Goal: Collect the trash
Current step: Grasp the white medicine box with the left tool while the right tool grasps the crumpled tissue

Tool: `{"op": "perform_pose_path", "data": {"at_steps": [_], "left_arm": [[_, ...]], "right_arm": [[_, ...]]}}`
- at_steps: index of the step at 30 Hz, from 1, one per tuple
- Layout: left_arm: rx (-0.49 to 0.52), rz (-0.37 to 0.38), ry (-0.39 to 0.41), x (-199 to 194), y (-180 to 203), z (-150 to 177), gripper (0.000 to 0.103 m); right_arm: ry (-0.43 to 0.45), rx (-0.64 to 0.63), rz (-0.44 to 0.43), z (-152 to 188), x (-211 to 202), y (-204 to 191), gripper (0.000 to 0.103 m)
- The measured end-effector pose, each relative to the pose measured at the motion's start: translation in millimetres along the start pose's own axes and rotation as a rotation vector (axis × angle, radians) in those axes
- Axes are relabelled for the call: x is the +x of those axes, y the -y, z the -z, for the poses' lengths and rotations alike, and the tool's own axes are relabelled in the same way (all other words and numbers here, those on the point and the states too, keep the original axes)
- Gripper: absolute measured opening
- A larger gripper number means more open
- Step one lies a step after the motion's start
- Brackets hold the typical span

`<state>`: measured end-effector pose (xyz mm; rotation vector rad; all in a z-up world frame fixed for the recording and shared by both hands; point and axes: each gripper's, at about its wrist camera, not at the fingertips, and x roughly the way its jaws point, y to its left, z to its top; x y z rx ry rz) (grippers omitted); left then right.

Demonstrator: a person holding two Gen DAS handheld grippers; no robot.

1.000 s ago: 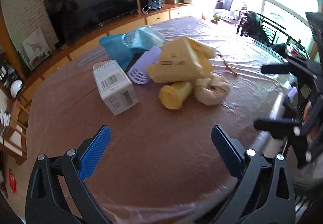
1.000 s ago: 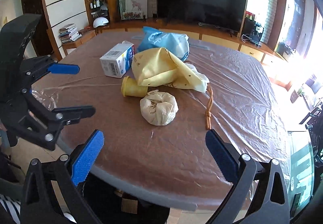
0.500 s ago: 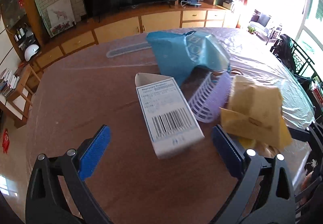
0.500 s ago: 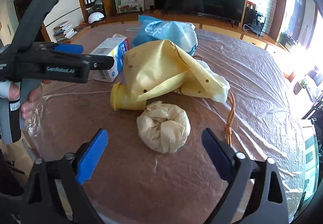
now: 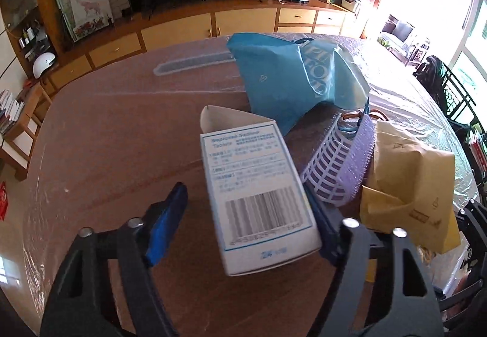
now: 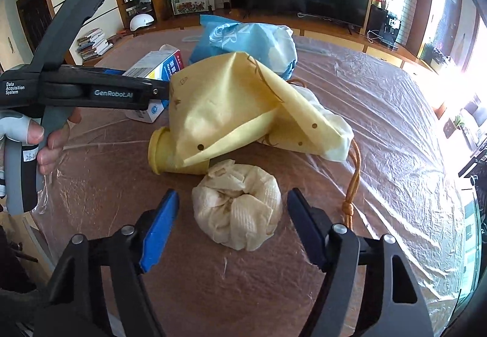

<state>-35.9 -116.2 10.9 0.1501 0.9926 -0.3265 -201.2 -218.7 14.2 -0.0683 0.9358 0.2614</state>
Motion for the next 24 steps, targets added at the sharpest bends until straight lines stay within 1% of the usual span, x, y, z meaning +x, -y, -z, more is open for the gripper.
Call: {"op": "perform_pose_path", "data": {"at_steps": [3, 4, 5, 8, 13, 14, 15, 18, 19, 20, 24], "left_arm": [[0.009, -0.007, -0.002, 1.1, 2.4, 0.2, 0.064], [0.010, -0.008, -0.001, 1.2, 2.2, -0.1, 0.060], [0.010, -0.010, -0.002, 0.5, 4.5, 0.8, 0.058], [0.015, -0.012, -0.009, 0.7, 5.6, -0.1, 0.057], [0.000, -0.014, -0.030, 2.0, 5.1, 1.3, 0.057], [-0.004, -0.013, -0.032, 2.4, 5.1, 1.4, 0.057], [-0.004, -0.014, -0.032, 2.5, 5.0, 1.7, 0.057], [0.003, -0.017, -0.033, 2.3, 6.3, 1.9, 0.057], [0.005, -0.016, -0.033, 2.3, 6.0, 2.0, 0.056], [0.006, -0.016, -0.031, 1.9, 6.2, 2.2, 0.052], [0.002, -0.019, -0.031, 1.4, 4.8, 3.3, 0.048]], "right_arm": [[-0.003, 0.006, -0.003, -2.1, 1.4, 0.1, 0.067], [-0.005, 0.009, -0.005, -2.0, 1.8, 0.1, 0.066], [-0.006, 0.010, -0.005, -1.0, 1.6, -0.1, 0.066], [-0.008, 0.014, -0.001, 0.2, 0.0, -2.0, 0.064], [-0.010, 0.048, -0.023, -1.5, -0.3, 1.7, 0.064], [-0.009, 0.056, -0.026, -2.0, -0.3, 3.6, 0.062], [-0.007, 0.060, -0.025, -2.3, -0.4, 4.7, 0.058], [-0.009, 0.063, -0.027, -2.0, -0.4, 6.1, 0.054], [-0.010, 0.063, -0.027, -1.7, -0.4, 6.3, 0.053], [-0.010, 0.063, -0.026, -2.6, -0.1, 5.9, 0.052], [-0.008, 0.059, -0.023, -3.1, -0.7, 6.4, 0.052]]}}
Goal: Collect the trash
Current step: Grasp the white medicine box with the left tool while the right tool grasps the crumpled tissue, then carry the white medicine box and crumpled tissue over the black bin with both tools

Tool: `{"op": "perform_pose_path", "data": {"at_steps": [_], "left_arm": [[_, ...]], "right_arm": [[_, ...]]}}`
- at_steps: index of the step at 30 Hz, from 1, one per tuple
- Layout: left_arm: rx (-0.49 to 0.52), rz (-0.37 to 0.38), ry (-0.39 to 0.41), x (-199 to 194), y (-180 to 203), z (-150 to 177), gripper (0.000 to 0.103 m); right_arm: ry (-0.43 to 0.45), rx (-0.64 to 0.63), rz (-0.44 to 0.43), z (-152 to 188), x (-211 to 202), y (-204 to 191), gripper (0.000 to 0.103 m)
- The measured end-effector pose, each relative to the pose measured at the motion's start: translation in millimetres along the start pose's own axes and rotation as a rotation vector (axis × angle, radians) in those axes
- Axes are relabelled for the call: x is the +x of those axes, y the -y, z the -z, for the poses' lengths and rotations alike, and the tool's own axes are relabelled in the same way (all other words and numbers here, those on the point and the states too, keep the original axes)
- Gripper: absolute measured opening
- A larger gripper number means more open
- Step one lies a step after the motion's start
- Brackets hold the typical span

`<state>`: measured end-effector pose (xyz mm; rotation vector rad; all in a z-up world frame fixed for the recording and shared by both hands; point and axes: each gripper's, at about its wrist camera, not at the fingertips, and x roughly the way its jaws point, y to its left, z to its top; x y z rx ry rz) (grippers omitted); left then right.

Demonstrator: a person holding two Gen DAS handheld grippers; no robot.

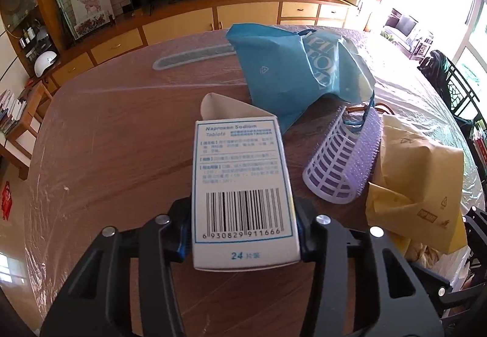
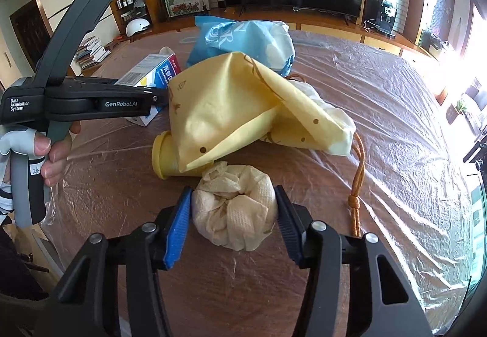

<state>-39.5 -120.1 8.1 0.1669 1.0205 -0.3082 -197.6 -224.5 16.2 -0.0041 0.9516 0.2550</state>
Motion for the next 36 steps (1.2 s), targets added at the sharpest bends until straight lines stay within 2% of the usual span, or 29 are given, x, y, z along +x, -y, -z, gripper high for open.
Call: {"op": "perform_pose_path", "data": {"at_steps": [14, 22, 36], "left_arm": [[-0.048, 0.028, 0.007, -6, -20, 6, 0.047], [-0.038, 0.020, 0.023, -21, -17, 22, 0.047], [-0.045, 0.056, 0.043, -52, -12, 53, 0.047]], "right_arm": [[0.019, 0.050, -0.021, 7, -11, 9, 0.051], [0.027, 0.066, -0.021, 8, -16, 17, 0.051], [0.047, 0.085, -0.035, 12, -28, 20, 0.051]]}}
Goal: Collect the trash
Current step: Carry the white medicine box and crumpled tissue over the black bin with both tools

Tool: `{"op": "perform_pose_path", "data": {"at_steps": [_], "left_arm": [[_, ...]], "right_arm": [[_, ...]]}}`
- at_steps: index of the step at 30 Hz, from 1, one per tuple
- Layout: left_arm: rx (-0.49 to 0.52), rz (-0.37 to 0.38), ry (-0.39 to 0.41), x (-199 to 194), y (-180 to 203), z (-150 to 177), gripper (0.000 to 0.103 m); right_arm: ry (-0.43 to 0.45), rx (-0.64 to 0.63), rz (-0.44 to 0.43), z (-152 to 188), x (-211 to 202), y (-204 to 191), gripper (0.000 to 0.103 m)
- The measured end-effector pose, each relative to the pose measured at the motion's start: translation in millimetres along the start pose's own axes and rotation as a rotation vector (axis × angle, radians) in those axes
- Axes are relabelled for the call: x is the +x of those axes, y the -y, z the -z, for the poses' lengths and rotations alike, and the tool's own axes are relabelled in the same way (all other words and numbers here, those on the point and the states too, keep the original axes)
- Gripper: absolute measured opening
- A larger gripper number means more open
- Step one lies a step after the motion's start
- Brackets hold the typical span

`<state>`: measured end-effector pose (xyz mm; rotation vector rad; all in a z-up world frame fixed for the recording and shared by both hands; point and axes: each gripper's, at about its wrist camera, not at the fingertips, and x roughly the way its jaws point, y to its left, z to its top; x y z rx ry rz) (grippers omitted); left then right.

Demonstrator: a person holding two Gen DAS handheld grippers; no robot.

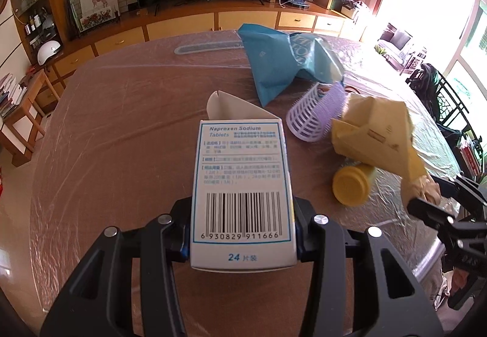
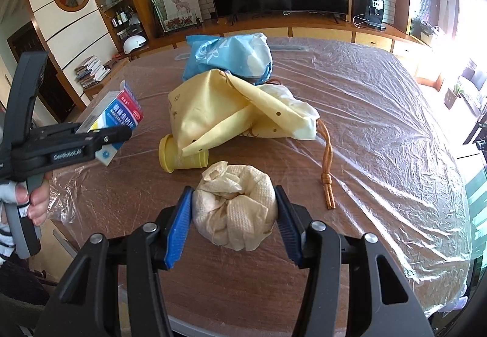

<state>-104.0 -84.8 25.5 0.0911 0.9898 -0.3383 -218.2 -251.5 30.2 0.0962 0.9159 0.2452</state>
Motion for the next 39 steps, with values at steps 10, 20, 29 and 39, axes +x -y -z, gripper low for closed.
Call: {"op": "perform_pose_path", "data": {"at_steps": [10, 20, 29, 39], "left_arm": [[0.049, 0.026, 0.004, -20, 12, 18, 0.047], [0.093, 0.046, 0.003, -32, 22, 39, 0.047], [0.127, 0.072, 0.009, -43, 34, 51, 0.047], [0.185, 0.093, 0.006, -54, 49, 69, 0.047]], "right_arm": [[0.001, -0.007, -0.017, 8, -13, -3, 0.051], [0.000, 0.003, -0.046, 18, -28, -4, 0.051], [0.018, -0.005, -0.074, 25, -48, -10, 0.051], [0.001, -0.029, -0.093, 41, -61, -17, 0.051]]}}
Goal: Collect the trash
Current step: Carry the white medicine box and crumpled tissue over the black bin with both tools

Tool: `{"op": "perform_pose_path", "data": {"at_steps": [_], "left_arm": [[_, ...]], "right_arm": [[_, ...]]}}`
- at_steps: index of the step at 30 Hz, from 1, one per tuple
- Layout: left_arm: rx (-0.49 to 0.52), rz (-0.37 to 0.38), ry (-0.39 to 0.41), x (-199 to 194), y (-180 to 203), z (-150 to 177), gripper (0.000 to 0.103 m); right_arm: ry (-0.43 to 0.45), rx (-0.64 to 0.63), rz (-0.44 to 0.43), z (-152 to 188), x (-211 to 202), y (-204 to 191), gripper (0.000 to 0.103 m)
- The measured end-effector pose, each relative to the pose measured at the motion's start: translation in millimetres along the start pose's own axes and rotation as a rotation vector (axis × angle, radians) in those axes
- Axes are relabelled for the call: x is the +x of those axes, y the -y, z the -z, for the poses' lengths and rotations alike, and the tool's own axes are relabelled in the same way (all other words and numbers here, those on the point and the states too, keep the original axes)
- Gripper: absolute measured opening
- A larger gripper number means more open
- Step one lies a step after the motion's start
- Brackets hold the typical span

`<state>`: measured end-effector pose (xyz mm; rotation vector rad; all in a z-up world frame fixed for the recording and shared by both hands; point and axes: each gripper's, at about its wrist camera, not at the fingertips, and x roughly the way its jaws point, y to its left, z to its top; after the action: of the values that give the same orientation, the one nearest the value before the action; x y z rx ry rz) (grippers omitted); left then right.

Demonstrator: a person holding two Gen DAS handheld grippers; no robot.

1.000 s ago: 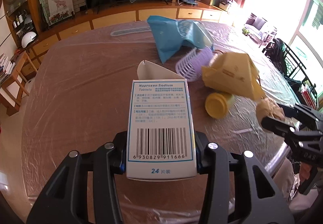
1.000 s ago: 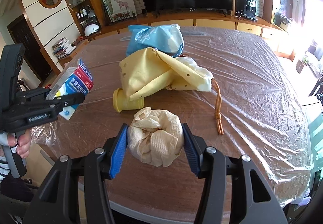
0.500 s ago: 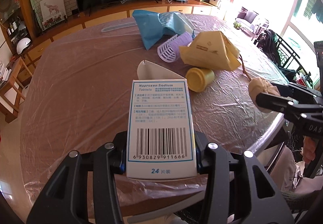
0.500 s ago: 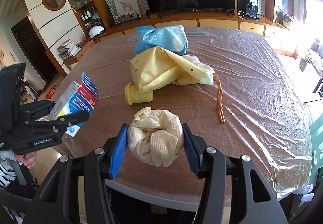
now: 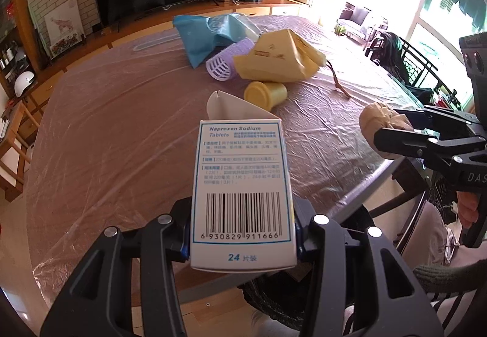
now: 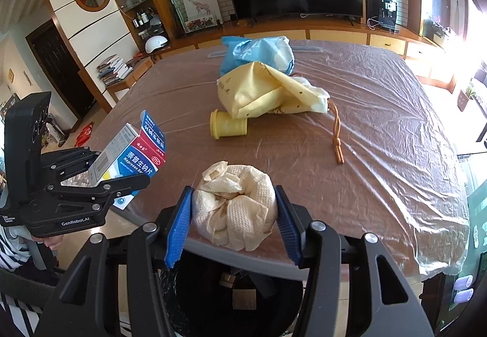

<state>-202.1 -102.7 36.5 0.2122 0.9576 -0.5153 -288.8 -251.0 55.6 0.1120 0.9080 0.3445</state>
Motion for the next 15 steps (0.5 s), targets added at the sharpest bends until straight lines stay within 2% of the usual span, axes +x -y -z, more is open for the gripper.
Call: {"op": "perform_pose_path", "data": {"at_steps": [8, 15], "left_arm": [[0.016, 0.016, -0.007, -6, 7, 11, 0.047], [0.059, 0.062, -0.004, -15, 17, 21, 0.048]], "right_arm": [[-0.007, -0.009, -0.009, 6, -2, -5, 0.051], [-0.010, -0.025, -0.025, 12, -6, -10, 0.051]]}}
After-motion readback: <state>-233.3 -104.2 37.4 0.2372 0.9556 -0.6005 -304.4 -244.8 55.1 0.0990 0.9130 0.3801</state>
